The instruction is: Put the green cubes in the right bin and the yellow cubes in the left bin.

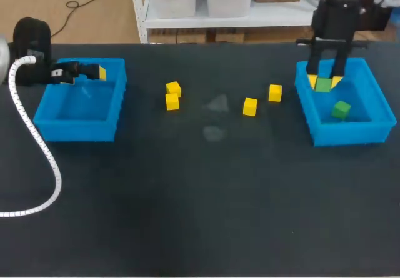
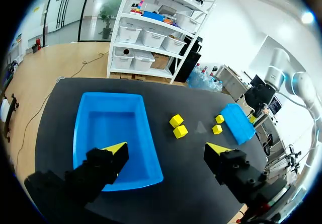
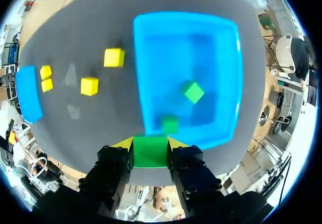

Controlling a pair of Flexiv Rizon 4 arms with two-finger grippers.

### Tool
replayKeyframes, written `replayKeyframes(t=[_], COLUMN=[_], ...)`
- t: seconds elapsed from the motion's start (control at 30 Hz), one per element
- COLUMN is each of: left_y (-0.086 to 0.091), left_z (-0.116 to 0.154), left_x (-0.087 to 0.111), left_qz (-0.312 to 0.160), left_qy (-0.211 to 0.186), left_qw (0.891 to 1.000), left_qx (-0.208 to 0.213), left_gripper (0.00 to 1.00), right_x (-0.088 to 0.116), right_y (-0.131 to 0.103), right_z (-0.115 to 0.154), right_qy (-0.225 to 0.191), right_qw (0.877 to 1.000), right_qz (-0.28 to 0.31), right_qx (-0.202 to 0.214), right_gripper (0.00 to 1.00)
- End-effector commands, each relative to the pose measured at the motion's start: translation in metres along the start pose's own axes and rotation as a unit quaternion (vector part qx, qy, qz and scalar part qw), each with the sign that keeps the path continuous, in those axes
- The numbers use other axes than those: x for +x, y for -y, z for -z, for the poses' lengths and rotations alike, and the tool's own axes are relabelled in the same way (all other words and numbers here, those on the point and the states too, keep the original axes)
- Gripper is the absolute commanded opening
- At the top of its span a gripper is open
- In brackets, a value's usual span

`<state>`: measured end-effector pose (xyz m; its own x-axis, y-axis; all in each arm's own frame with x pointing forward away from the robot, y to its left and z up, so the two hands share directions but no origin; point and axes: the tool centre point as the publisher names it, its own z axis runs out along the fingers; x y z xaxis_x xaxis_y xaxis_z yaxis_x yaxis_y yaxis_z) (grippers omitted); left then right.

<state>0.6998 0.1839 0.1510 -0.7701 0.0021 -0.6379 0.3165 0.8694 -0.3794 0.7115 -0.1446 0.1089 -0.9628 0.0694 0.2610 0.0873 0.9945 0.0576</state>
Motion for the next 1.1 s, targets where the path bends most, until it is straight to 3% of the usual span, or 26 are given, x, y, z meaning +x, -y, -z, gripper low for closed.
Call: replayKeyframes(t=[0.03, 0.2, 0.4, 0.43, 0.47, 0.6, 1.1], left_y=[-0.001, -0.001, -0.001, -0.001, -0.001, -0.001, -0.001], left_z=[0.000, 0.000, 0.000, 0.000, 0.000, 0.000, 0.000], left_x=[0.001, 0.001, 0.001, 0.001, 0.001, 0.001, 0.001], left_qz=[0.000, 0.000, 0.000, 0.000, 0.000, 0.000, 0.000], left_qy=[0.002, 0.002, 0.002, 0.002, 0.002, 0.002, 0.002], left_qw=[1.000, 1.000, 1.000, 1.000, 1.000, 1.000, 1.000], left_qx=[0.003, 0.003, 0.003, 0.003, 0.003, 0.003, 0.003], left_gripper=[1.00, 1.00, 1.00, 1.00, 1.00, 1.00, 1.00], right_x=[-0.011, -0.037, -0.052, -0.054, -0.055, -0.062, -0.062], right_y=[0.014, 0.026, 0.036, 0.036, 0.037, 0.030, 0.030], right_z=[0.001, 0.003, 0.000, -0.001, -0.001, -0.004, -0.004], right_qy=[0.280, 0.268, 0.255, 0.250, 0.253, 0.264, 0.264], right_qw=[0.960, 0.963, 0.967, 0.968, 0.967, 0.964, 0.964], right_qz=[-0.001, -0.002, -0.009, -0.006, 0.000, 0.024, 0.024], right_qx=[-0.018, -0.016, -0.020, -0.021, -0.022, -0.024, -0.024], right_gripper=[0.00, 0.00, 0.00, 0.18, 0.98, 1.00, 1.00])
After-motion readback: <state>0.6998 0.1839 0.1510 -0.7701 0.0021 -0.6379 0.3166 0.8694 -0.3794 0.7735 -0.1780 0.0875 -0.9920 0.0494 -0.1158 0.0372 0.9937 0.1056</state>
